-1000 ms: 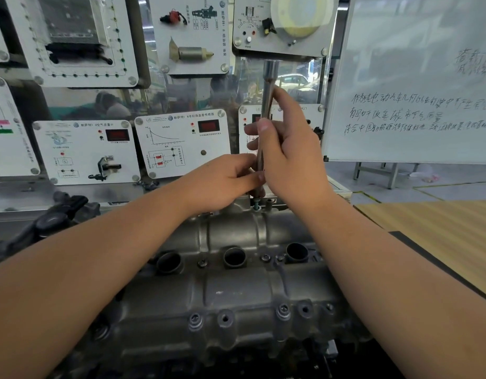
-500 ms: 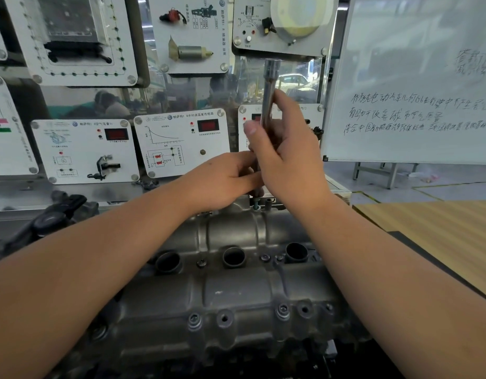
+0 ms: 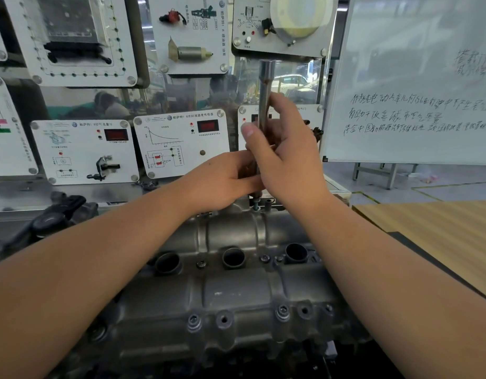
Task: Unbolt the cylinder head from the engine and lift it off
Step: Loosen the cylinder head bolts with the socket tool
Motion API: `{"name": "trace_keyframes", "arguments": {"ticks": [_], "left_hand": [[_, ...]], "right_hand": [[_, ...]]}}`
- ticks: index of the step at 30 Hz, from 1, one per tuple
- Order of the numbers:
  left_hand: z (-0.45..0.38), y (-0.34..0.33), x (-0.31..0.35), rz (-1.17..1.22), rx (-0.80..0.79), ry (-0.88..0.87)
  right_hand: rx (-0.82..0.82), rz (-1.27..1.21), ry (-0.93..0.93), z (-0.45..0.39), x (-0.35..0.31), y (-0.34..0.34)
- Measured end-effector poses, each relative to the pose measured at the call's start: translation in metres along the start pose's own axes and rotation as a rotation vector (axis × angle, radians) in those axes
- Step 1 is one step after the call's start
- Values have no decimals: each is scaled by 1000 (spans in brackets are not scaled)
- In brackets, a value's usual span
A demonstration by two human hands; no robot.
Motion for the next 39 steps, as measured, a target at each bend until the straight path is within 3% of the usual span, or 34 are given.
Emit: {"name": "trace_keyframes", "arguments": {"ticks": [4,11,17,24,30,39], "left_hand": [[2,0,1,26,16,23],[-1,1,-4,36,6,15],[1,1,2,70,5,13],[4,4,-1,88,28,25],[0,0,0,47,36,-14],[2,2,1,24,12,15]], "right_hand": [[51,66,77,-2,-1,2],[38,39,5,2,4,-2],[103,90,122,2,-3,-1],[45,78,18,1,2,0],[99,86,83,1,0,3],[67,91,10,-2,6,1]]}}
Point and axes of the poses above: each hand's wrist, its own z-axis away from the middle knuckle, its own y-axis out of the back of the hand, x = y × z, the point moved 5 cm from there along -z, towards the middle knuckle, and after that the axes turned 8 degrees about x, right-handed, at the moved point
